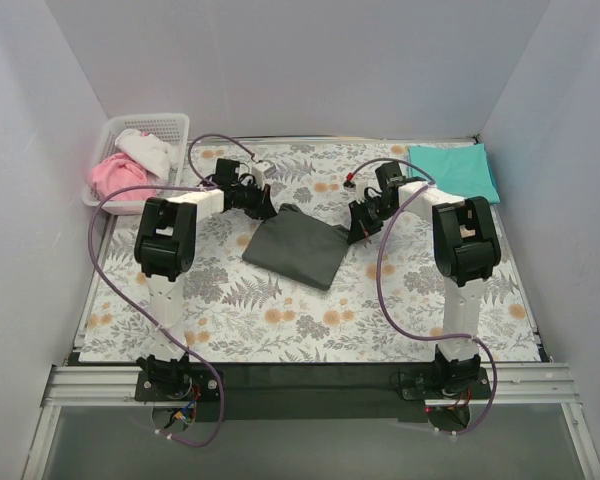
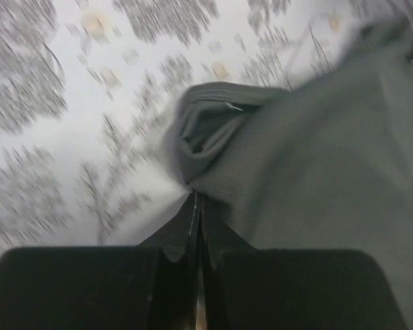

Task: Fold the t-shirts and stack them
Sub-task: Fold the tshirt

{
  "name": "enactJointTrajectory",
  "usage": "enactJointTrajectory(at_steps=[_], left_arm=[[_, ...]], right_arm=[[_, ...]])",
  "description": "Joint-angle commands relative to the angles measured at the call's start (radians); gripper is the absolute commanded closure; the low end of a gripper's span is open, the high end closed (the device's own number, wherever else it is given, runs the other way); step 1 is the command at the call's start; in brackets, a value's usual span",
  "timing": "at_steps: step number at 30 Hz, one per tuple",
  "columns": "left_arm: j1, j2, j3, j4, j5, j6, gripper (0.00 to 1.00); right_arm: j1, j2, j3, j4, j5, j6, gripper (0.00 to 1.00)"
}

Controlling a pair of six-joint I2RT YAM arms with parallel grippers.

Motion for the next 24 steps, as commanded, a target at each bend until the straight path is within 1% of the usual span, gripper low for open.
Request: enactJointTrajectory(at_steps=[1, 2, 5, 8, 16, 20, 23, 24], left_arm=[[0.001, -0.168, -0.146, -0.063, 0.013, 0.002, 1.0], [0.001, -0.226, -0.204, -0.058, 0.022, -0.008, 1.0], [0.001, -0.309, -0.286, -0.051, 0.03, -0.046, 1.0], [0.001, -0.345, -0.302, -0.051, 0.008, -0.065, 1.0], [0.011, -0.383, -0.272, -0.029, 0.039, -0.089, 1.0], [0.028, -0.415, -0.279, 0.047, 0.048, -0.117, 1.0], [0.047, -0.382, -0.263, 0.104, 0.028, -0.143, 1.0], [0.048, -0.36, -0.245, 0.107, 0.012, -0.14, 1.0]], right_arm=[[-0.014, 0.046, 0.09, 0.002, 0.146, -0.078, 0.99], [-0.014, 0.053, 0.137, -0.007, 0.161, -0.101, 0.99], [-0.015, 0.067, 0.196, -0.035, 0.163, -0.127, 0.99], [-0.015, 0.066, 0.225, -0.07, 0.129, -0.146, 0.99], [-0.017, -0.012, 0.233, -0.072, 0.053, -0.144, 0.99], [-0.023, -0.048, 0.279, -0.069, 0.04, -0.149, 0.99], [-0.029, -0.028, 0.316, -0.049, 0.032, -0.147, 0.99], [-0.029, 0.01, 0.325, -0.046, 0.036, -0.147, 0.99]])
